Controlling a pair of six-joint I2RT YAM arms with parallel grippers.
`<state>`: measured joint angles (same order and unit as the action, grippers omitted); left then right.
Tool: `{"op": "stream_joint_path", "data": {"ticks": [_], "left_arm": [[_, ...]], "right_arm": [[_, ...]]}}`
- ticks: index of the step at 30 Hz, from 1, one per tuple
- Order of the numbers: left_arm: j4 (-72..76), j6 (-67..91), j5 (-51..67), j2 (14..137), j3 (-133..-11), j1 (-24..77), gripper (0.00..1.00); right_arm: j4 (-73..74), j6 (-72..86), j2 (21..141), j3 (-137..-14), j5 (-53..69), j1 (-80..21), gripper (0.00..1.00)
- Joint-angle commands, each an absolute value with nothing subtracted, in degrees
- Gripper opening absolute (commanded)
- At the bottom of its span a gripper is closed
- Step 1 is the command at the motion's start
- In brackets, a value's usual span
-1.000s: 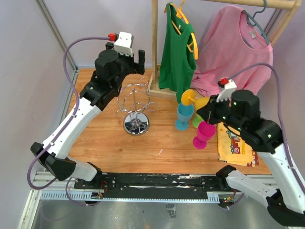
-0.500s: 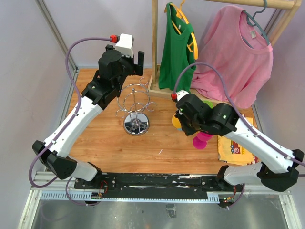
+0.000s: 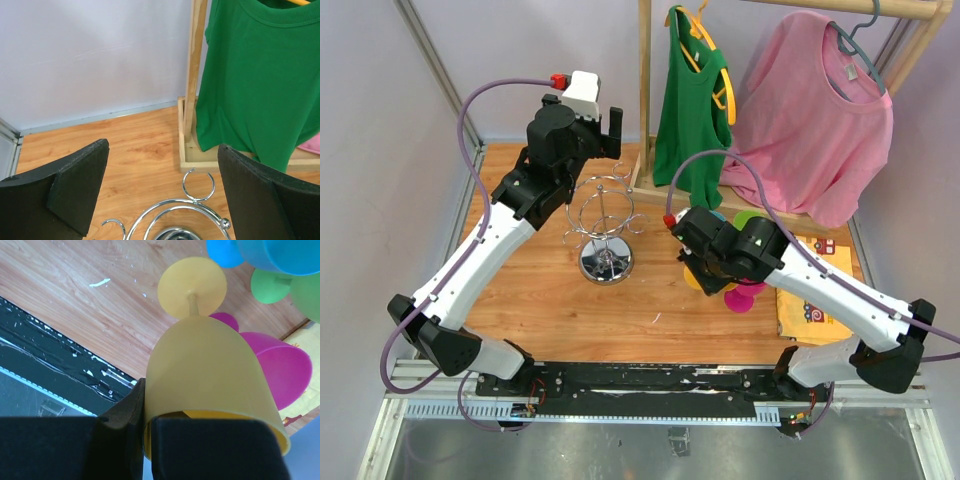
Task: Take the wine glass off the wine glass rack
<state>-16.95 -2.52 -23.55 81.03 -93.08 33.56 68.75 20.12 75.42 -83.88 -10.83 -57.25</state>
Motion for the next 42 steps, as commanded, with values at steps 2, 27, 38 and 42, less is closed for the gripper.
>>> {"op": "stream_joint_path", "data": {"ticks": [2,27,38,42], "left_arm": [[-17.14,-2.16,-24.22,81.21,-92.82,33.40,0.95],[-17.32,-2.35,-23.54,81.12,-89.96,33.40,0.93],[-17.14,-2.20,-23.21,81.22,-89.38,33.41,0.93],[-16.88,-2.55,-23.21,81.01,-89.06,33.40,0.93]], "right_arm": [[67.20,17.80,75.67,-79.22,-6.08,-56.17,0.01],[62.01,8.01,87.26,-74.55,0.96,-47.80,0.13],[62.09,8.40,85.48,-77.91,-0.98,-47.33,0.59],[62.78,8.70,81.50,-80.71,-0.94,-47.40,0.81]]}}
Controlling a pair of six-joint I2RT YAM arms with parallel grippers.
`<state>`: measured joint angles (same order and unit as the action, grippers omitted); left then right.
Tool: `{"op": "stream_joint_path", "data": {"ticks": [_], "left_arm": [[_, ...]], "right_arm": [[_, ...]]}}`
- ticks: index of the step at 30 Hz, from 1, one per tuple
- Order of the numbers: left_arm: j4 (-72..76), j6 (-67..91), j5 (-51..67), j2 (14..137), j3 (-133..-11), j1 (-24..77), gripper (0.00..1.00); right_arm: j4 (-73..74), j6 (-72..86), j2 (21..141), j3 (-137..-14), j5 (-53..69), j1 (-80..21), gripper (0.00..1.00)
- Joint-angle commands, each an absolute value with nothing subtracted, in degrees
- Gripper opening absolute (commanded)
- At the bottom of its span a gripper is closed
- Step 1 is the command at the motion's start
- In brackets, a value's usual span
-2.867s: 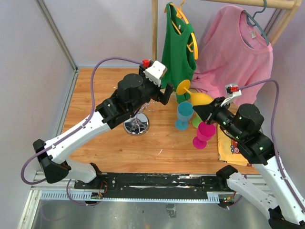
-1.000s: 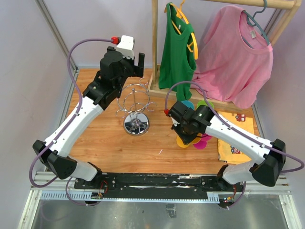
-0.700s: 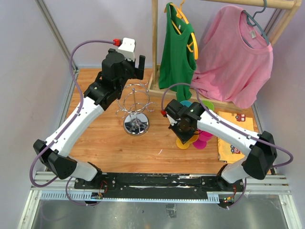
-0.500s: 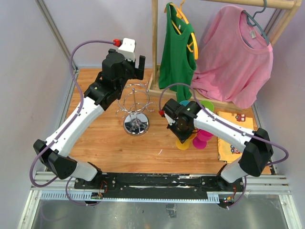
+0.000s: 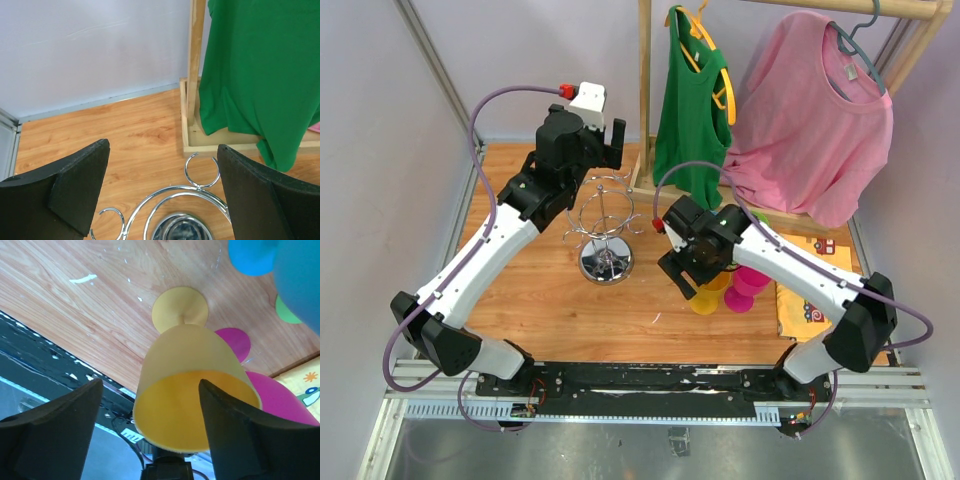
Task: Take the wine glass off the wine glass rack
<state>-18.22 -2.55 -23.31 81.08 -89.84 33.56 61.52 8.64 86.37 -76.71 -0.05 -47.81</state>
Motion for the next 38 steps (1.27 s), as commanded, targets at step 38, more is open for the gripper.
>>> {"op": "stream_joint_path", "data": {"ticks": [38], "left_arm": [[-21.69,3.31,-19.71,78.34,-82.79,33.31,0.95]], "right_arm": [[55.03,13.11,58.31,-70.50,-7.30,-46.52,0.98]]}}
